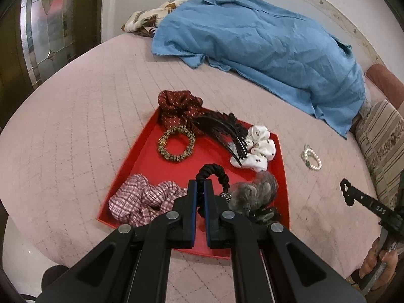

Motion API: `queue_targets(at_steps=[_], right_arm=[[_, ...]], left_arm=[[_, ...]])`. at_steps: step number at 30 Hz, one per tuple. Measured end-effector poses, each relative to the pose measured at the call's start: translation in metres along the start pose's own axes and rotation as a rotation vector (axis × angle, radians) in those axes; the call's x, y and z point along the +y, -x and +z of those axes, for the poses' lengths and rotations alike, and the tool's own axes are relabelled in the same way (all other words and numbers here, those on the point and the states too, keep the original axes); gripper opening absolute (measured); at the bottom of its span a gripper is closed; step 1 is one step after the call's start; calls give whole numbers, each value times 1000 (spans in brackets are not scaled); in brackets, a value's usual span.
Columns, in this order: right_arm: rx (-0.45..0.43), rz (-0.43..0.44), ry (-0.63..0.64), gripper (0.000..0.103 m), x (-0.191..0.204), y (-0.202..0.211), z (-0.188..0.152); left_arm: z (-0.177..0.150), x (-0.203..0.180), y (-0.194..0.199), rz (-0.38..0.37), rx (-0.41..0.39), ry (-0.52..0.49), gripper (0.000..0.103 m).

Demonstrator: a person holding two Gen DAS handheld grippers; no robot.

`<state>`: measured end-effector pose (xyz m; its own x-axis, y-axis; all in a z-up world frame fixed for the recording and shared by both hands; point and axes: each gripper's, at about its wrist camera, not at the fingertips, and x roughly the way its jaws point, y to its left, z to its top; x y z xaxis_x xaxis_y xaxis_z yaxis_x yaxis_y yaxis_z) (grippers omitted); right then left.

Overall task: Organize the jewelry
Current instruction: 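Lower the beaded tie with left while right carries the wavy tie into the tray, open both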

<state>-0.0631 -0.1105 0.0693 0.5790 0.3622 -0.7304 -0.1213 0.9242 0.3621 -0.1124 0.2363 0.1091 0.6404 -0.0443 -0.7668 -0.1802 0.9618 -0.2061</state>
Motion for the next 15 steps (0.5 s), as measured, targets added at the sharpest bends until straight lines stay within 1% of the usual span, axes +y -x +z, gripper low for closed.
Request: queue_targets(at_steps=[3, 5, 9, 12, 15], right_arm=[[1, 82, 58, 8, 43, -2, 14], [9, 120, 88, 8, 66, -5, 15], [55, 216, 134, 8, 118, -26, 22], [81, 222, 193, 8, 153, -48, 22], [120, 231, 218, 8, 173, -71, 21]], left_arm=[[5, 4, -2, -1, -1, 9, 5], [6, 5, -7, 0, 3, 8, 5], [6, 7, -20, 13, 22, -1, 5], [6, 11, -27, 14, 33, 6, 5], [9, 16, -36, 22, 40, 12, 5]])
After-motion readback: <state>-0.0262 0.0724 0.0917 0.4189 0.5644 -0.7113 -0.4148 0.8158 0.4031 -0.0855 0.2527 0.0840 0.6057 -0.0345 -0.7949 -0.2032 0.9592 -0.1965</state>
